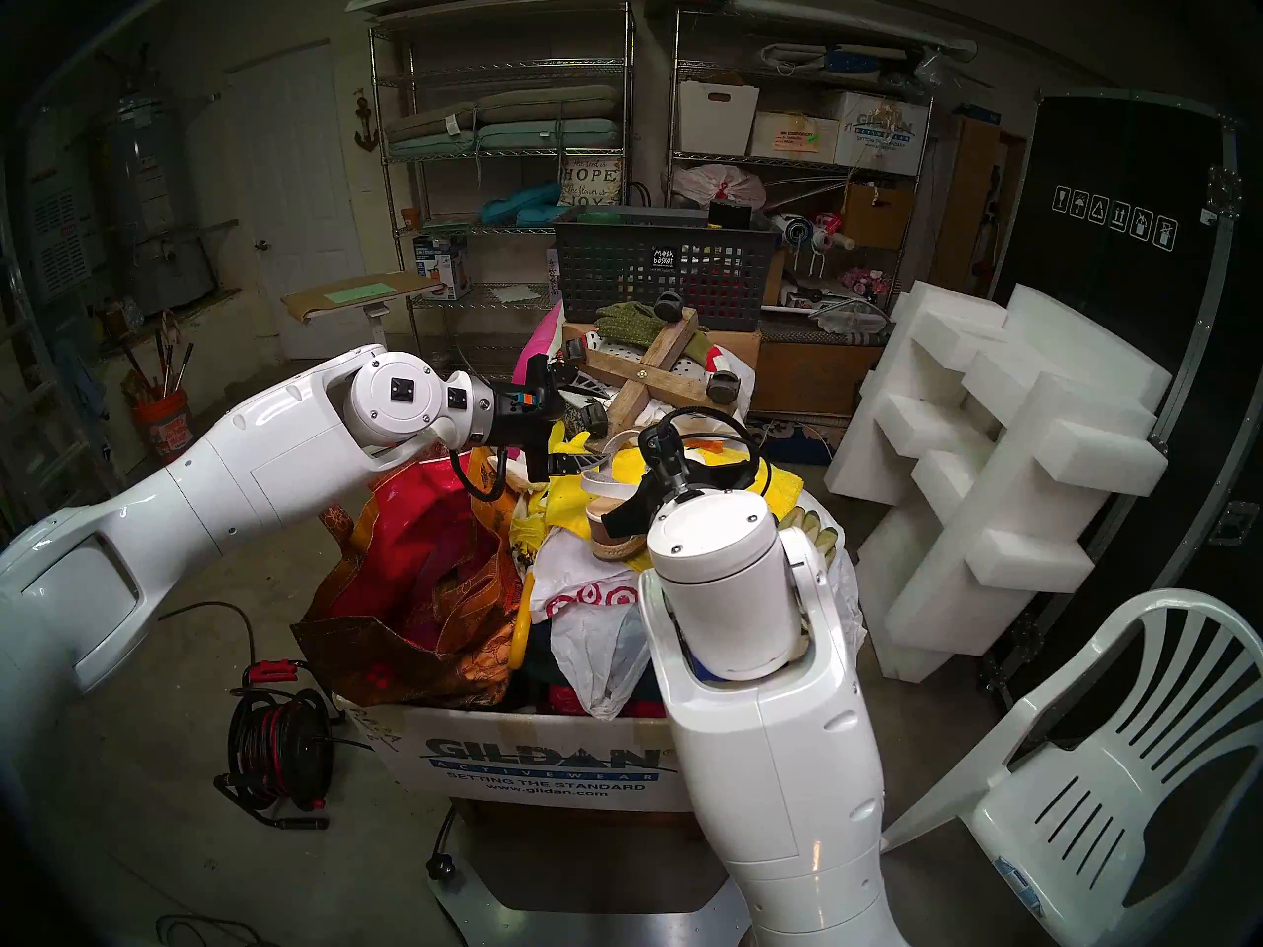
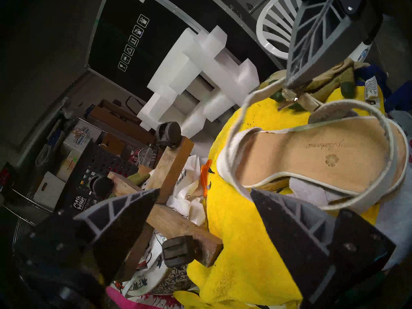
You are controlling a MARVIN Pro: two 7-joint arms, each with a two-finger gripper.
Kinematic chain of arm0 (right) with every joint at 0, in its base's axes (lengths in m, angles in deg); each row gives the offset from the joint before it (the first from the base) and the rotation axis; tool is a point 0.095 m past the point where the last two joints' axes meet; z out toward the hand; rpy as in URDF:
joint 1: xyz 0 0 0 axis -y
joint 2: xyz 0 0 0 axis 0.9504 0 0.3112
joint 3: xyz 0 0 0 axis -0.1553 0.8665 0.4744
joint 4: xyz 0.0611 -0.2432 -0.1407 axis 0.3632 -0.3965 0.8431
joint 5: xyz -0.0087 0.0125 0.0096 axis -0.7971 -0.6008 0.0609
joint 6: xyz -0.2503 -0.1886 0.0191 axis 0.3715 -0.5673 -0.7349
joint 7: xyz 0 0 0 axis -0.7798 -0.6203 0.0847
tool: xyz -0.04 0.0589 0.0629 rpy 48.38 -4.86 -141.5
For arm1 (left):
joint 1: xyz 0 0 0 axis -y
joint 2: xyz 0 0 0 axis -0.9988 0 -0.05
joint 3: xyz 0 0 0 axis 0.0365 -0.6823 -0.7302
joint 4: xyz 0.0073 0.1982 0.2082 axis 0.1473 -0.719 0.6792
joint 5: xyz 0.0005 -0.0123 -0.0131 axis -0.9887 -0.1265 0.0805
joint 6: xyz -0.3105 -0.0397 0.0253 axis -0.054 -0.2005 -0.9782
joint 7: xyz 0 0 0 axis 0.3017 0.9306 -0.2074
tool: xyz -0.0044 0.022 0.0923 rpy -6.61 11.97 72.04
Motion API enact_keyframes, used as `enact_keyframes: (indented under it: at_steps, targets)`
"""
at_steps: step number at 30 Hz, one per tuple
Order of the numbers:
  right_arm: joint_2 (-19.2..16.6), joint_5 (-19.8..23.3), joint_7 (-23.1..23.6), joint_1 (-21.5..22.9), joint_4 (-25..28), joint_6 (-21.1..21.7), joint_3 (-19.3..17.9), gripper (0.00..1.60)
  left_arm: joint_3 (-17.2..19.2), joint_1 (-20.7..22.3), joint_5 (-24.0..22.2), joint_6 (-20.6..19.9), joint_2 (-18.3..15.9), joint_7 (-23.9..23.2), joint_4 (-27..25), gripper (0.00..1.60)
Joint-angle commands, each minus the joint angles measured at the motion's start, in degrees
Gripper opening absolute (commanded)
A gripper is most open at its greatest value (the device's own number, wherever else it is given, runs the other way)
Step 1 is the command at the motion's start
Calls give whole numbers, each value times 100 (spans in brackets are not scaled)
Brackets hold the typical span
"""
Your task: Unbuckle a shoe
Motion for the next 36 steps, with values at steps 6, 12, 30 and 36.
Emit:
enact_keyframes:
  at_steps: [6,12,30,36]
  targets:
    - [81,-61,55,171,252,-14,-35,80,330,249,-73,34,-114,206,9,153]
    - [81,-141,126,167,294,-14,-50,93,347,231,-89,59,-116,230,30,152]
    - [-117,-931,10,215,541,-14,261,79,632,14,-1100,30,-180,18,-307,152]
    - [-202,-981,94,198,784,-14,202,87,754,-127,-1649,-191,-206,-82,-326,157]
